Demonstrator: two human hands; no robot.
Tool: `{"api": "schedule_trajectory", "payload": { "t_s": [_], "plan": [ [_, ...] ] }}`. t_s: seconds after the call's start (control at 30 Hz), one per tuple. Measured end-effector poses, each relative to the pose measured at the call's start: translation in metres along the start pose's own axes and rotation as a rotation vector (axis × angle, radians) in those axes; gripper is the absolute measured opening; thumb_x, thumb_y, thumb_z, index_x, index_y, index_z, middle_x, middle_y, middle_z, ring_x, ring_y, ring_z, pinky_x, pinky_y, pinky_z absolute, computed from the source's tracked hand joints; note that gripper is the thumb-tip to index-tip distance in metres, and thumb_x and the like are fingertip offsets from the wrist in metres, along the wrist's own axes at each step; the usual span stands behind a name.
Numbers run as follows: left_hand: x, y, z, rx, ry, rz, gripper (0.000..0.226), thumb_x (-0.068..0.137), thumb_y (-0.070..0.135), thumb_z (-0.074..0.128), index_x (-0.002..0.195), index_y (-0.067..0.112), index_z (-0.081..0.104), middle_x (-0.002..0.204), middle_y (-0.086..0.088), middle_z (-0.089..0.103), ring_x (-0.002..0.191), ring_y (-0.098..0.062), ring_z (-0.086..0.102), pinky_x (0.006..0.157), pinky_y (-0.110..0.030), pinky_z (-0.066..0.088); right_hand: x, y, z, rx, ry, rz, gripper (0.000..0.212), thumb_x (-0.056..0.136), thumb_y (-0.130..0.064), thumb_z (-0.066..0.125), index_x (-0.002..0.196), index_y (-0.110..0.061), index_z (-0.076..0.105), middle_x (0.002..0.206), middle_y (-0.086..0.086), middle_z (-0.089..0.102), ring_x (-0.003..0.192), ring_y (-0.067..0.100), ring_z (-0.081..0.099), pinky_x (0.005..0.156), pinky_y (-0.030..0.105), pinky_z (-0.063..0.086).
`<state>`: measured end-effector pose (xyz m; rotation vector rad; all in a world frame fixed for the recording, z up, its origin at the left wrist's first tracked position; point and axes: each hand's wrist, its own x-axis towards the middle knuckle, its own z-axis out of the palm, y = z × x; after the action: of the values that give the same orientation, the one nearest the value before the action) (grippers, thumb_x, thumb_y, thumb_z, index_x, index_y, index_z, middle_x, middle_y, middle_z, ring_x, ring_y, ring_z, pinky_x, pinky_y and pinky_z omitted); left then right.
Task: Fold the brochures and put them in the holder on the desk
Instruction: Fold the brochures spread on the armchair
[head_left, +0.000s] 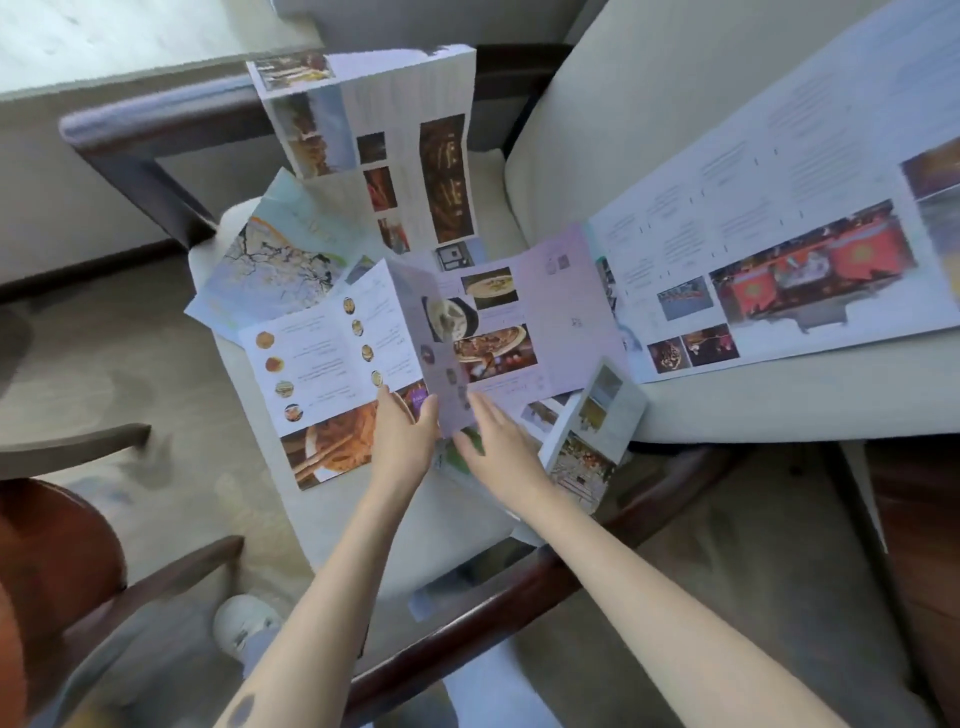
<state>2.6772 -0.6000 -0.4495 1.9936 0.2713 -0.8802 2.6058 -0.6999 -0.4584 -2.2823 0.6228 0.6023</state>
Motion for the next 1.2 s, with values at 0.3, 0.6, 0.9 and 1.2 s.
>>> {"api": "schedule_trajectory", "payload": {
  "t_s": [0.3, 0.6, 0.9, 1.2],
  "plan": [
    [0.034, 0.007, 0.025, 0.162, 0.077, -0.079, 0.037, 0.09, 0.005, 0.042, 0.126, 0.003, 0.036, 0.112, -0.018, 0.06, 0.081, -0.025, 0.049, 0.067, -0.031, 0.036, -0.005, 0.0, 0.01, 0.093, -0.083, -0.082, 0.07, 0.095, -0.023, 0.044, 0.15, -0.015, 0.002, 0.158, 0.003, 0.007, 0.142, 0.025, 0.017, 0.114, 0.04, 0.021],
    [0.03, -0.004, -0.004, 0.334, 0.226, -0.098, 0.033, 0.086, -0.003, 0.034, 0.117, 0.006, 0.043, 0.114, -0.02, 0.058, 0.087, -0.032, 0.05, 0.069, -0.036, 0.039, 0.062, 0.04, -0.059, -0.124, 0.348, 0.27, 0.062, 0.096, -0.021, 0.043, 0.147, -0.005, 0.012, 0.155, 0.02, 0.008, 0.142, 0.032, 0.016, 0.114, 0.043, 0.02],
    [0.01, -0.026, -0.041, 0.398, 0.497, -0.213, 0.033, 0.088, 0.0, 0.033, 0.118, 0.006, 0.042, 0.104, -0.027, 0.06, 0.089, -0.042, 0.055, 0.072, -0.04, 0.036, 0.102, 0.054, -0.025, 0.075, 0.105, 0.559, 0.071, 0.097, -0.027, 0.045, 0.147, 0.0, 0.002, 0.154, 0.023, 0.008, 0.143, 0.034, 0.013, 0.114, 0.041, 0.019],
    [0.01, -0.052, -0.066, 0.343, 0.464, -0.193, 0.031, 0.087, -0.001, 0.032, 0.113, 0.01, 0.044, 0.095, -0.019, 0.059, 0.075, -0.033, 0.047, 0.067, -0.037, 0.037, 0.11, 0.049, 0.01, -0.023, 0.12, 0.554, 0.071, 0.089, -0.037, 0.056, 0.142, -0.004, 0.023, 0.147, 0.021, 0.024, 0.134, 0.035, 0.028, 0.108, 0.043, 0.026]
  ]
}}
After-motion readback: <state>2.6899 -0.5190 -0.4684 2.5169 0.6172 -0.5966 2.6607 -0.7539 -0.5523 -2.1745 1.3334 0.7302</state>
